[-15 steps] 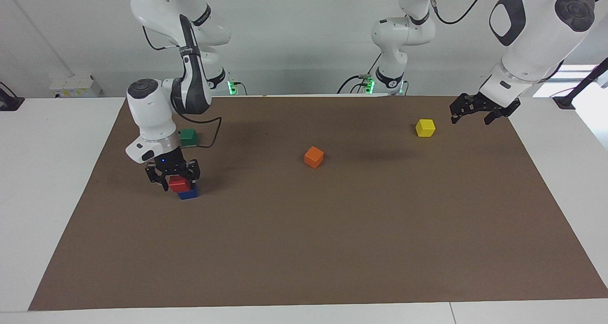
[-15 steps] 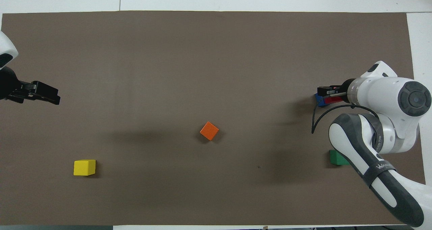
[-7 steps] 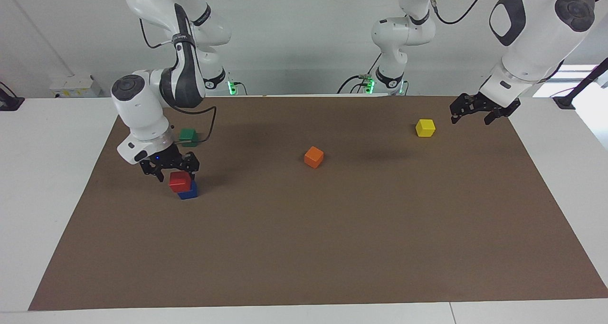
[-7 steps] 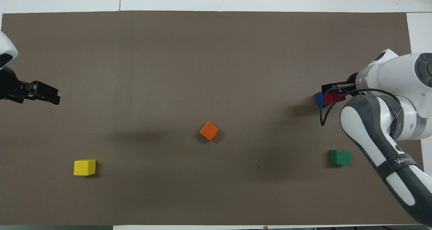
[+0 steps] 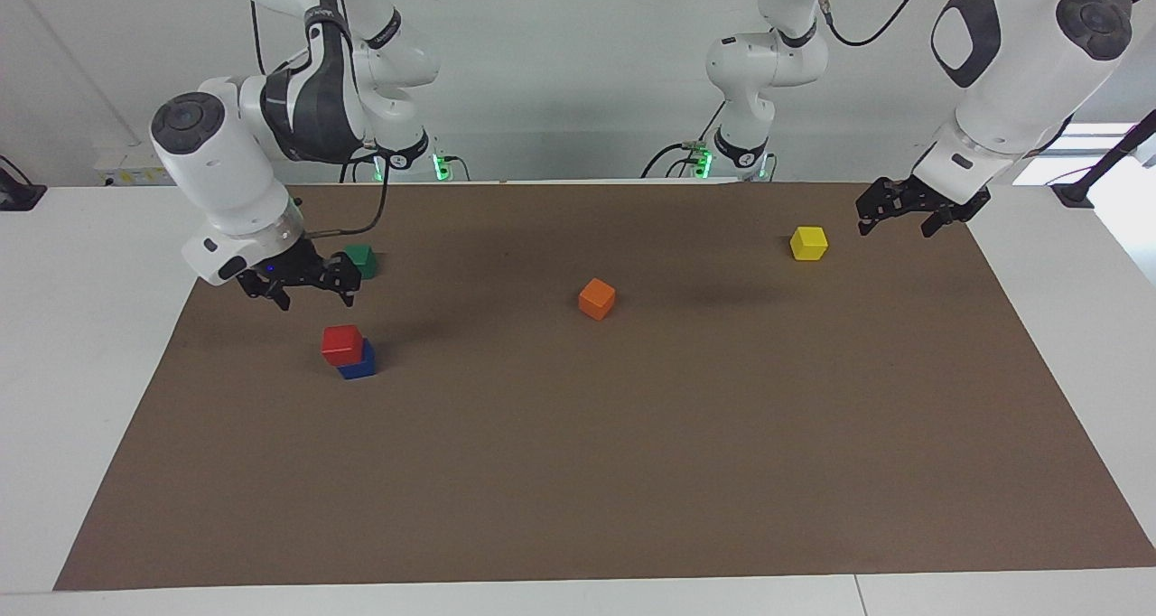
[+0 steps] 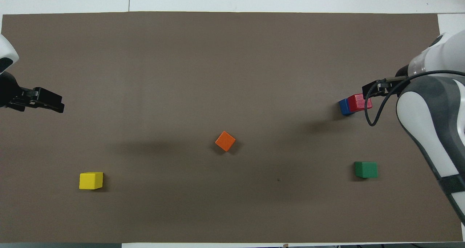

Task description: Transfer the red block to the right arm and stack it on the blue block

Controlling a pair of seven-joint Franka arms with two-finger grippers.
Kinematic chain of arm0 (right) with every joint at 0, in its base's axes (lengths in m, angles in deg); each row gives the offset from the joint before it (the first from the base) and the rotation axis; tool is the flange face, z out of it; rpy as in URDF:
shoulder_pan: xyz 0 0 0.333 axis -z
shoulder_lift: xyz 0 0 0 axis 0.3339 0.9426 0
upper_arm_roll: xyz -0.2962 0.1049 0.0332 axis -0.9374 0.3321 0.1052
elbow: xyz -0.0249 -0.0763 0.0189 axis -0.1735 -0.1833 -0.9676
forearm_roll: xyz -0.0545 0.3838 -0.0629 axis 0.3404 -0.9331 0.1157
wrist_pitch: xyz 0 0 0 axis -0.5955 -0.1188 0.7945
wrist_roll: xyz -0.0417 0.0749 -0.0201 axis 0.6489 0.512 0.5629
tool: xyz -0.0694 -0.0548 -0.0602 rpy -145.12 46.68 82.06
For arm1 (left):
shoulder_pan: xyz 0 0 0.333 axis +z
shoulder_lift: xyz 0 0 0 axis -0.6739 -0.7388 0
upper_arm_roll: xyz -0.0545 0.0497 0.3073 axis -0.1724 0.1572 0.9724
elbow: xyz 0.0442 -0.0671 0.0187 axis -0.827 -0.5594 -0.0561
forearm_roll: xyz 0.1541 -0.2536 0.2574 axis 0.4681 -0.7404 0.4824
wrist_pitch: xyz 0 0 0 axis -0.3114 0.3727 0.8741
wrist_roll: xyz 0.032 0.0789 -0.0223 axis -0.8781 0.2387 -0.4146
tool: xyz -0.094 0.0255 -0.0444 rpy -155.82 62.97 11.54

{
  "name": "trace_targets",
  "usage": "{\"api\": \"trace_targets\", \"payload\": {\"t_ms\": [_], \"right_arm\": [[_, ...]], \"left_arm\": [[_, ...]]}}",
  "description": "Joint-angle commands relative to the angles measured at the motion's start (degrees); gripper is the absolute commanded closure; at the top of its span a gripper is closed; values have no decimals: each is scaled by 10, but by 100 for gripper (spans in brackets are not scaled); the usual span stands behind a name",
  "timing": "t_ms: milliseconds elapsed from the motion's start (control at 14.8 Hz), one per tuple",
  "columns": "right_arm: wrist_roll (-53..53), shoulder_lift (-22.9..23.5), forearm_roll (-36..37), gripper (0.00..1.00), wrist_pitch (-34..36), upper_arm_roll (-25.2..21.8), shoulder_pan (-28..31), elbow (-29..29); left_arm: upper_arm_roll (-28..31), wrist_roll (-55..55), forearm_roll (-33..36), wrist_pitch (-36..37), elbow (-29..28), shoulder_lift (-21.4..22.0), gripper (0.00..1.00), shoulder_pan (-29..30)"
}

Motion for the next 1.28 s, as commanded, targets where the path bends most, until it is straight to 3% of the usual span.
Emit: {"api": "trace_targets", "payload": {"t_ms": [0,202,404,1212], "right_arm": [[5,-37,-13,0,67,2,6,25],[7,-78,-5,0,111,2,6,26],[9,-75,-3,0,157,1,10,62],[10,-64,9,0,152,1,29,68]], "left_arm": [[4,-6,-4,0,0,1,0,-5],[4,-6,-4,-2,1,3,0,-5],[3,-6,-4,-3,2,6,0,-4],[7,-6,-4,-1,-5,22,0,6]]}}
